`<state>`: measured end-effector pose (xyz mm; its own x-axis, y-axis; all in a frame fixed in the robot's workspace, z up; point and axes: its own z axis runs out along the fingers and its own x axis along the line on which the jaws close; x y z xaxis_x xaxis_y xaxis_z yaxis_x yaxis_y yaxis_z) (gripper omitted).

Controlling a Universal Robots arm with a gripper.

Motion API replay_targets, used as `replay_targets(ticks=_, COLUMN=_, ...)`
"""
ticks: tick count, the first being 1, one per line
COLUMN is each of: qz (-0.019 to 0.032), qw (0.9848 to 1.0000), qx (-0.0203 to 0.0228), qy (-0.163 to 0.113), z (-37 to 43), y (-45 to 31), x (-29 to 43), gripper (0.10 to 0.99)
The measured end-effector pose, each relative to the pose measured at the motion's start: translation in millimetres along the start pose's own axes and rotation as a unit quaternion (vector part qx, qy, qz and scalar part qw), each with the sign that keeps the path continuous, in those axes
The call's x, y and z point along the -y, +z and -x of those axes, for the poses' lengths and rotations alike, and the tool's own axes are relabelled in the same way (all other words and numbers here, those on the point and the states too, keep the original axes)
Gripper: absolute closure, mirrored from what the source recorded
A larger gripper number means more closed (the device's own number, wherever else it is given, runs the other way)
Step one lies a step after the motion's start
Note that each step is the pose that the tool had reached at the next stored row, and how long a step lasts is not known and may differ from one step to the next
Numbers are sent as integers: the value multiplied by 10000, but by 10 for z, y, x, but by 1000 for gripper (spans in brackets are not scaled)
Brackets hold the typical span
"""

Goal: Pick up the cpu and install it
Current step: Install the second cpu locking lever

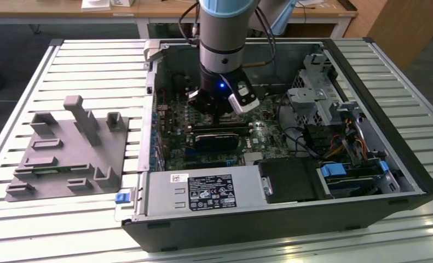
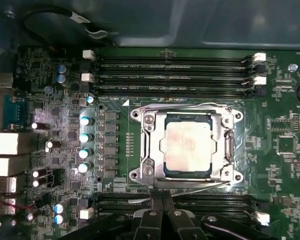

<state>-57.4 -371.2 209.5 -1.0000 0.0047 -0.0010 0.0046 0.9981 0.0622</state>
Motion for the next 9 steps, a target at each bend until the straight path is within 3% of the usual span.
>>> replay_targets(ticks=2, qz=49, qw=10000, qx=-1, qy=0, z=-2, y=17, x=4, gripper=980)
replay_targets(ticks=6, qz=253, qw=9997, qx=0, qy=1, z=-3, y=25, x=54, gripper=980)
replay_targets(ticks=9, qz=350, qw=9994, qx=0, qy=0, z=-12, y=24, x=104, gripper=980)
